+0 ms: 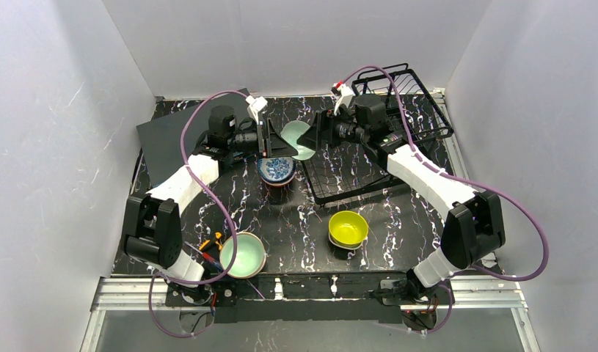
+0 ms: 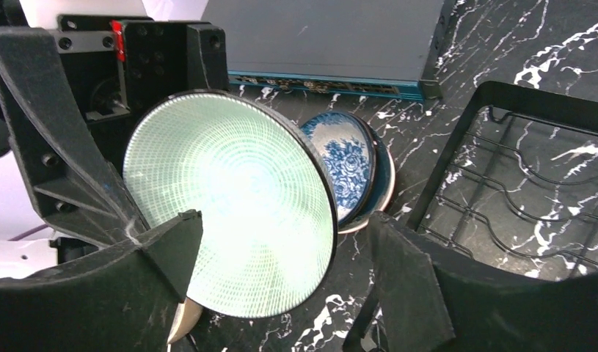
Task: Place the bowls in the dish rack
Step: Pick up the bowl from the center of the board, then adjust the dish rack at the center of the board.
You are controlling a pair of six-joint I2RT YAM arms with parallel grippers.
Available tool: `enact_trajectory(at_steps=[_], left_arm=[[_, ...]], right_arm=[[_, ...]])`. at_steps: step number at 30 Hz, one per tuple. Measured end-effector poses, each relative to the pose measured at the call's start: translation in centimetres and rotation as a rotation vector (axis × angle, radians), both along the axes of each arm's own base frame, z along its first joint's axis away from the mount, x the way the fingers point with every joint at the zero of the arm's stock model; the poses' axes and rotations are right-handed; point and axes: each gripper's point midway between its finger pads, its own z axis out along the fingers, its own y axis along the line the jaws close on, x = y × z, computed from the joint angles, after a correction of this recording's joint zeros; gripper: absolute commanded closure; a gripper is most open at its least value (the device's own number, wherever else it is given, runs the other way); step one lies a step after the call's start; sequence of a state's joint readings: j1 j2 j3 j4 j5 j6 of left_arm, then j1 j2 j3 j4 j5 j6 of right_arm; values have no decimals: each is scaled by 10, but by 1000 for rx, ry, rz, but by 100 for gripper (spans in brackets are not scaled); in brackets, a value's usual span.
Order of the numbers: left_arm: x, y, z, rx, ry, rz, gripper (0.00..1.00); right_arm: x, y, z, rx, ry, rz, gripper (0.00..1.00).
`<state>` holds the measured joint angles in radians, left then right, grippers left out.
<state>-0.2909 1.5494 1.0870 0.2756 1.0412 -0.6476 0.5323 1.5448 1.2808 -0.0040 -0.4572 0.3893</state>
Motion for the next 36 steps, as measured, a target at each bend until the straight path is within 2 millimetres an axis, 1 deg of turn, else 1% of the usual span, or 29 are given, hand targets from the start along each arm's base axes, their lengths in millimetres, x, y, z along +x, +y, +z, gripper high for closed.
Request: enact_trajectory(at_steps=[1, 7, 10, 15, 18, 20, 24, 26, 30, 32, 36], left_arm=[[1, 1, 0, 2, 0, 7, 100], [10, 7, -7, 27, 6, 59, 100], [15, 11, -14, 56, 13, 89, 100], [19, 21, -35, 148, 32, 154, 100], [20, 26, -41, 187, 31, 180, 100], [20, 28, -43, 205, 27, 191, 100], [21, 33, -45, 237, 8, 215, 100], [21, 36, -44, 251, -5, 230, 100], [23, 39, -39, 264, -39, 251, 100], [24, 40, -38, 270, -52, 258, 100], [26, 42, -40, 282, -56, 266, 100]], right_arm=[[1, -1, -1, -6, 0, -5, 2], [1, -11, -9, -61, 12, -49, 1], [-2, -17, -6, -79, 5, -63, 1], [-11, -26, 6, -81, -23, -76, 1], [-18, -33, 4, -95, -24, -88, 1], [-23, -38, -3, -113, -16, -92, 1], [-28, -50, -31, -192, 33, -117, 1], [-30, -60, -45, -253, 58, -146, 1], [-28, -85, -65, -380, 79, -223, 1], [-28, -98, -72, -440, 91, -267, 1], [-34, -117, -78, -502, 99, -331, 1]])
